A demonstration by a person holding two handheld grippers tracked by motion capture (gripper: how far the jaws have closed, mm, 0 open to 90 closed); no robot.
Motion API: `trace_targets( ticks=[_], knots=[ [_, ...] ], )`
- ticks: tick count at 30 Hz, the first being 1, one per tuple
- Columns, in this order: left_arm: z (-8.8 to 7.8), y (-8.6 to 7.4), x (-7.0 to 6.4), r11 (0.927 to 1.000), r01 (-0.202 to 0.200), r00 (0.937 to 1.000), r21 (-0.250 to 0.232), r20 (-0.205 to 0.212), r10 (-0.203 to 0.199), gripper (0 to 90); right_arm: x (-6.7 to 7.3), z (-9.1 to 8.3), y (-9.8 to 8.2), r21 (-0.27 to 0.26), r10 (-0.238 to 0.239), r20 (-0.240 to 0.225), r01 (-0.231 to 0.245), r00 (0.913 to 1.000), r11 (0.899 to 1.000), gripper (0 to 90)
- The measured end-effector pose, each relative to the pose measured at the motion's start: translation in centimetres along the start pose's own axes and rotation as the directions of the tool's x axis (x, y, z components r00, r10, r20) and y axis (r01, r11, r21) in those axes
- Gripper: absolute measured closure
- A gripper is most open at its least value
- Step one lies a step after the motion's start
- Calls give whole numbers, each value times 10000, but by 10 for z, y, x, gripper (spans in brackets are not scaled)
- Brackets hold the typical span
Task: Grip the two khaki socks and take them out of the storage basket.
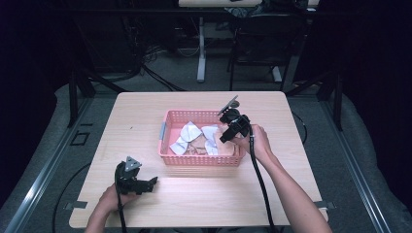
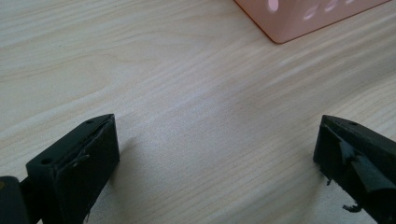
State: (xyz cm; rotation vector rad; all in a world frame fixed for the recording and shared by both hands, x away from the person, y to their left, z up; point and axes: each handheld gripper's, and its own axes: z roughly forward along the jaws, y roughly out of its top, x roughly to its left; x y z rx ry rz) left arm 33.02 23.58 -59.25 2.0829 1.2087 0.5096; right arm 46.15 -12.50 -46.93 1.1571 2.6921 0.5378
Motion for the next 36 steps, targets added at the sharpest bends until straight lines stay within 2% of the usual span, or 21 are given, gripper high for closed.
trace_targets(
  ticks=[3, 4, 6, 7, 11, 13, 17, 18, 22, 27, 28, 33, 36],
  knots=[
    [0, 0, 0, 10000, 1, 10000, 1, 1, -1, 3, -1, 5, 2, 121, 37, 44, -37, 10000, 9999, 501],
    [0, 0, 0, 10000, 0, 10000, 2, 0, 0, 3, -3, 9, 5, 388, 31, 69, -33, 10000, 9992, 502],
    [0, 0, 0, 10000, 0, 10000, 2, 2, 0, 3, -3, 12, 5, 343, 77, 77, -80, 9999, 9994, 508],
    [0, 0, 0, 10000, 1, 10000, 2, 2, -1, 3, -4, 13, 7, 504, 95, 64, -98, 9999, 9987, 511],
    [0, 0, 0, 10000, 3, 10000, -1, -1, -3, 3, -6, 19, 13, 568, 307, -17, -306, 9995, 9979, 544],
    [0, 0, 0, 10000, 1, 10000, 2, 1, -1, 3, -7, 20, 14, 679, 253, 31, -255, 9997, 9974, 549],
    [0, 0, 0, 10000, -5, 10000, 7, 3, 5, 3, -9, 26, 18, 839, 467, 48, -470, 9989, 9954, 547],
    [0, 0, 0, 10000, 3, 10000, 1, -1, -3, 3, -9, 27, 19, 1057, 393, 49, -396, 9992, 9936, 547],
    [0, 0, 0, 10000, 0, 10000, 4, 3, 0, 3, -9, 35, 20, 1201, 404, -20, -399, 9992, 9920, 559],
    [0, 0, 0, 10000, 0, 10000, 1, 1, 0, 3, -9, 43, 22, 1570, 391, 124, -406, 9992, 9868, 559],
    [0, 0, 0, 10000, 6, 10000, -2, 3, -6, 3, -8, 48, 23, 1805, 366, 238, -403, 9990, 9828, 614],
    [0, 0, 0, 10000, 2, 10000, 2, 4, -2, 2, -7, 49, 24, 1733, 229, 368, -289, 9991, 9844, 794],
    [0, 0, 0, 10000, 4, 10000, 1, 8, -4, 2, -7, 45, 24, 1691, 337, 312, -385, 9989, 9848, 845]
  ],
)
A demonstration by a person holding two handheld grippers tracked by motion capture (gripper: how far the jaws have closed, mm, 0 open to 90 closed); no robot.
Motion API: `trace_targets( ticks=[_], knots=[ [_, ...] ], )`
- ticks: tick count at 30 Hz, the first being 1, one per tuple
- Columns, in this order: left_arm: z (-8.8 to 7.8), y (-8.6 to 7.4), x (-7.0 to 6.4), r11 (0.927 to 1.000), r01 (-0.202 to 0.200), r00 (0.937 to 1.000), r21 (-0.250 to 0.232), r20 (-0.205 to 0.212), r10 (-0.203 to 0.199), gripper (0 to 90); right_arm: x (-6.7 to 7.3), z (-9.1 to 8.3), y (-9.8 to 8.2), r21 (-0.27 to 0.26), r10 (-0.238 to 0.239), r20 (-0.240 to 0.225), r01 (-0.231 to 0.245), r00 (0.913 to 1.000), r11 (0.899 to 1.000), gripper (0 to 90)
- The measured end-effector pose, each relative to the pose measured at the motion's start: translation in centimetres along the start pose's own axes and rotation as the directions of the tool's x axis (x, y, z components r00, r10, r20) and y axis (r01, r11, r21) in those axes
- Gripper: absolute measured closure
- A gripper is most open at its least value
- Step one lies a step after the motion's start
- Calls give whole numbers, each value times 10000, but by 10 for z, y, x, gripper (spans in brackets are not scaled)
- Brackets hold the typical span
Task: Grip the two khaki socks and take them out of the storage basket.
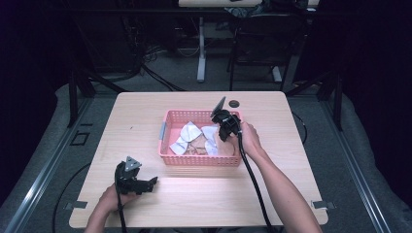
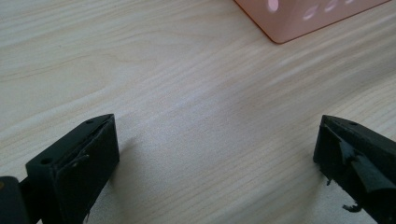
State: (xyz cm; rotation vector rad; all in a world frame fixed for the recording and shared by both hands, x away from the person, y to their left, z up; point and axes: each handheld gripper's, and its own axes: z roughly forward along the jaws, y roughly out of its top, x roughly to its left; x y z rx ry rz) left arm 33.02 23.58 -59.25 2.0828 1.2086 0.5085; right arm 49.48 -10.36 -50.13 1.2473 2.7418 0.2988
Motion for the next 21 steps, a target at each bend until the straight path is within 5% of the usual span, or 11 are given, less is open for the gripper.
trace_targets(
  ticks=[15, 21],
  knots=[
    [0, 0, 0, 10000, -2, 10000, 1, -2, 2, 2, -6, -33, -15, -953, 121, -248, -144, 9996, 9953, 857],
    [0, 0, 0, 10000, -3, 10000, 5, 0, 3, 2, -12, -50, -16, -1507, 426, -773, -539, 9961, 9871, 858]
  ],
)
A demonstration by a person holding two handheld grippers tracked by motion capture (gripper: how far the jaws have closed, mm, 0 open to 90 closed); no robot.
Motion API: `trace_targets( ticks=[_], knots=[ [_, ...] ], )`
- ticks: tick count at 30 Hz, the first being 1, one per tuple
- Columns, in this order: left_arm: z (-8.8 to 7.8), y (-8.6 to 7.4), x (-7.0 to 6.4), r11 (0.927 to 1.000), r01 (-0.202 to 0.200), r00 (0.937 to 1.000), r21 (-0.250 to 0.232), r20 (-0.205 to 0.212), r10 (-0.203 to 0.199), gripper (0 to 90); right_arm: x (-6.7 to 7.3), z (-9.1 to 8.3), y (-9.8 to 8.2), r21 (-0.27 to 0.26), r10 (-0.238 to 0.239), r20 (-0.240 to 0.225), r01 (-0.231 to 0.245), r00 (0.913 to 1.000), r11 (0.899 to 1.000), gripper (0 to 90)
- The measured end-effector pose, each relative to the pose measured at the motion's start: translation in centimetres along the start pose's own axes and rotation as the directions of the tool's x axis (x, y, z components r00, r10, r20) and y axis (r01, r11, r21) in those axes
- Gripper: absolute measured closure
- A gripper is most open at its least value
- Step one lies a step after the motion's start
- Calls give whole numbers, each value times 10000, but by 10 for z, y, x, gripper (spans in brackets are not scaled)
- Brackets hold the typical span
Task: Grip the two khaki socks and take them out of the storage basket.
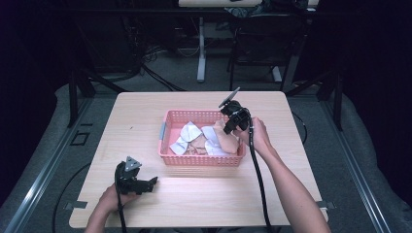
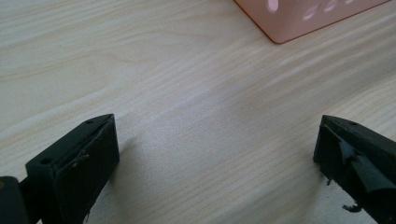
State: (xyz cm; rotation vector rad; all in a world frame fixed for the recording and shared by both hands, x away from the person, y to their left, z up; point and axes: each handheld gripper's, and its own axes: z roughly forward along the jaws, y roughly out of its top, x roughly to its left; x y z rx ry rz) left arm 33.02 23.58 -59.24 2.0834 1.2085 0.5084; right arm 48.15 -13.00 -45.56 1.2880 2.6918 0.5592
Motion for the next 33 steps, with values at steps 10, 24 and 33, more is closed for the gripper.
trace_targets(
  ticks=[10, 24, 33],
  knots=[
    [0, 0, 0, 10000, -1, 10000, -3, -6, 1, 2, 5, -20, 6, 29, -374, 140, 374, 9992, 9993, 858],
    [0, 0, 0, 10000, -3, 10000, -1, -2, 3, 2, 4, -52, 13, -379, -444, -64, 441, 9990, 9983, 859],
    [0, 0, 0, 10000, 10, 10000, 3, -6, -10, 2, 6, -73, 16, -535, -470, -94, 464, 9989, 9975, 862]
  ],
)
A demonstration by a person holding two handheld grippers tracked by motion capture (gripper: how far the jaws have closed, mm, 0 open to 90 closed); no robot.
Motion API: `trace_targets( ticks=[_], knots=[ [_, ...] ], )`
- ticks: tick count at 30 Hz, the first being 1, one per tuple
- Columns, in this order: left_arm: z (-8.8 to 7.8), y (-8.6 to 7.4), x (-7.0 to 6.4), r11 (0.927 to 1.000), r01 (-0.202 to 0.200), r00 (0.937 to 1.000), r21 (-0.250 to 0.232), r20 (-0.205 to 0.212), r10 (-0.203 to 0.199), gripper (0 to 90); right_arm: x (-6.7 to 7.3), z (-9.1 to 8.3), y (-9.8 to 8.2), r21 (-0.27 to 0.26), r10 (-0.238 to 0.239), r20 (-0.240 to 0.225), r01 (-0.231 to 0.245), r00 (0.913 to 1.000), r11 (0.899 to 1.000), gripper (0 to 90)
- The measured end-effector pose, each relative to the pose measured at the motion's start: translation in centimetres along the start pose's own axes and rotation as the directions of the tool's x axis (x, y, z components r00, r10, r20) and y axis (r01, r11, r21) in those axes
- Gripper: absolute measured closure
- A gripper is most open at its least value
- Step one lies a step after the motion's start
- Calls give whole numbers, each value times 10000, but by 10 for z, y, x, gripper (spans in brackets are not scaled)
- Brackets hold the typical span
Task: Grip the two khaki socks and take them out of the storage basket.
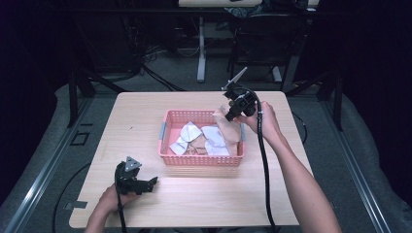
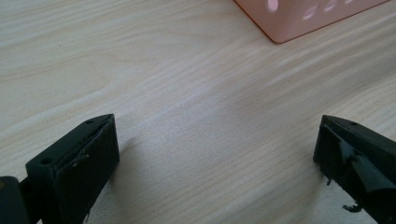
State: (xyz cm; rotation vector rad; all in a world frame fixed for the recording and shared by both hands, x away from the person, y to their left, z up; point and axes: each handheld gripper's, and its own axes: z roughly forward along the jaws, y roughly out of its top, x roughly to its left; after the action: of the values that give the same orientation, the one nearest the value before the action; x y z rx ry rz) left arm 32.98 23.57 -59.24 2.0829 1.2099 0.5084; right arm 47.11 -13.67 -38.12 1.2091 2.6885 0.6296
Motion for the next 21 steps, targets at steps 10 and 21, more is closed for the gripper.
trace_targets(
  ticks=[10, 21],
  knots=[
    [0, 0, 0, 10000, -1, 10000, -2, 2, 1, 2, -3, -20, -3, -170, -48, 12, 48, 10000, 9998, 861],
    [0, 0, 0, 10000, 0, 10000, -2, 4, 0, 2, -8, -40, -14, -375, 76, 138, -71, 9999, 9993, 861]
  ],
)
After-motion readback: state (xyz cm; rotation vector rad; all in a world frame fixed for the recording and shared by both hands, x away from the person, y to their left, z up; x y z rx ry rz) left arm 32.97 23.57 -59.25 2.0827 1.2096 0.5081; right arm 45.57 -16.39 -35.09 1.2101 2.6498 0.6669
